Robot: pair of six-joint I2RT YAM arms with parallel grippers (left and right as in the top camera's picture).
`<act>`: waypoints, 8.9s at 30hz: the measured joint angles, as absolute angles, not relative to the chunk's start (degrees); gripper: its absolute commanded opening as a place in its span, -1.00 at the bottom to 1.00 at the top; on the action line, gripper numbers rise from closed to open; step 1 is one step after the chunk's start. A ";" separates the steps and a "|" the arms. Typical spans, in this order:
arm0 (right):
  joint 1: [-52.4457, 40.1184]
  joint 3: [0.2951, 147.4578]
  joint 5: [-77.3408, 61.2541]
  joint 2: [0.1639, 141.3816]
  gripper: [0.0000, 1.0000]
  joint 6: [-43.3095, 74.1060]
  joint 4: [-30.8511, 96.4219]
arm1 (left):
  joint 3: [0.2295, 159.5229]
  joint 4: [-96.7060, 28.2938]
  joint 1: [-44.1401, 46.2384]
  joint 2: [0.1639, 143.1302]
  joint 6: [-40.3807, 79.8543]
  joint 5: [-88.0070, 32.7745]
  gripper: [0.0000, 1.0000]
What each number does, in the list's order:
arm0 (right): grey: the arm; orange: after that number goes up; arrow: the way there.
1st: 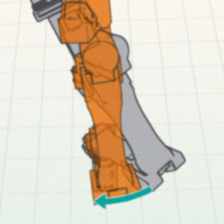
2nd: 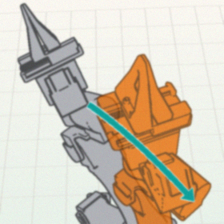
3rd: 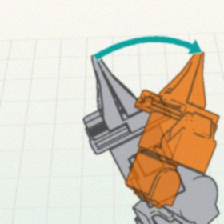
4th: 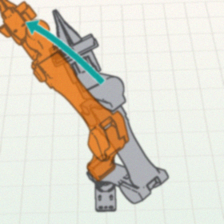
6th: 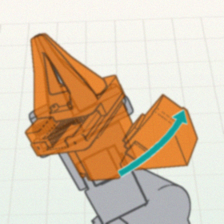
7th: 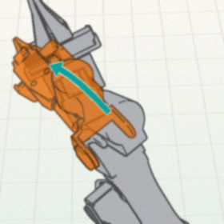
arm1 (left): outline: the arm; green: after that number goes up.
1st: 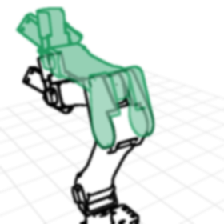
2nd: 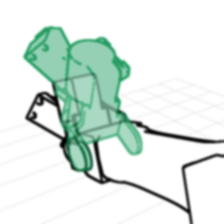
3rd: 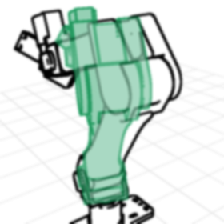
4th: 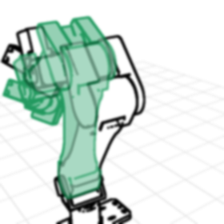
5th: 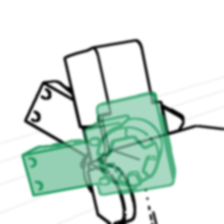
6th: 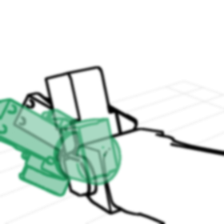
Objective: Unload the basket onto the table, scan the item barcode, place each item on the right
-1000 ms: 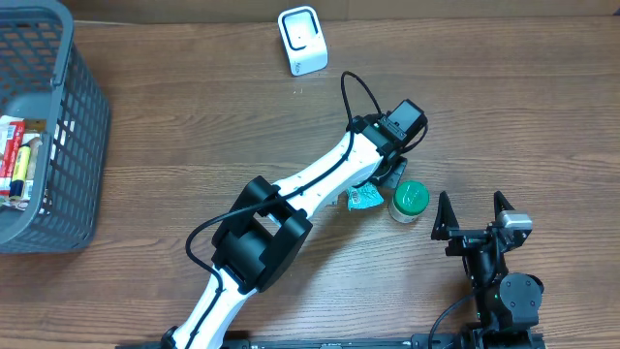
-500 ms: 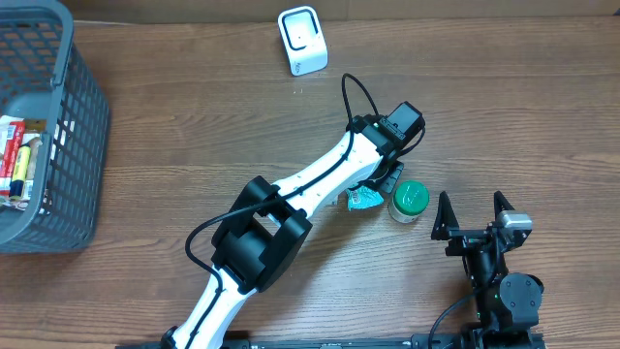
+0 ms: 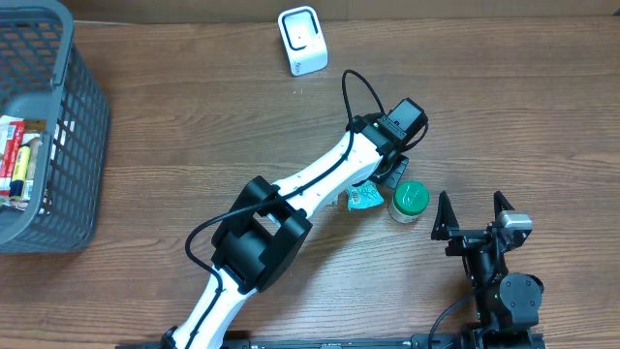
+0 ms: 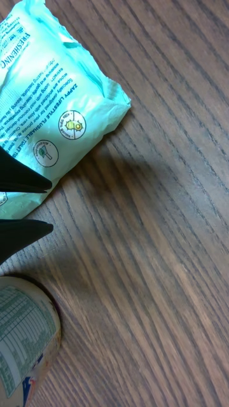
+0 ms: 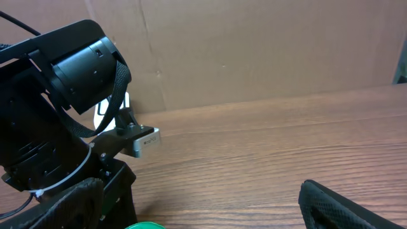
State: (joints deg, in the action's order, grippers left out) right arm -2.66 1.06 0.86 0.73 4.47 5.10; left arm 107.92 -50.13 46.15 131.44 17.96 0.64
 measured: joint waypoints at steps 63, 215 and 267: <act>-2.66 1.06 0.86 0.73 1.00 4.45 5.08 | 120.66 -58.35 45.56 131.41 14.39 0.36 -0.92; -2.66 1.06 0.86 0.73 1.00 4.47 5.08 | 99.24 -40.86 -47.99 122.65 -35.92 -9.04 1.00; -2.68 1.06 0.84 0.73 1.00 4.45 5.10 | 100.64 -36.84 -46.81 128.57 -32.25 -10.24 -0.92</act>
State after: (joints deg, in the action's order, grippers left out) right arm -2.68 1.06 0.84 0.73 4.45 5.10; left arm 100.64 -36.84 -46.81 128.57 -32.25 -10.24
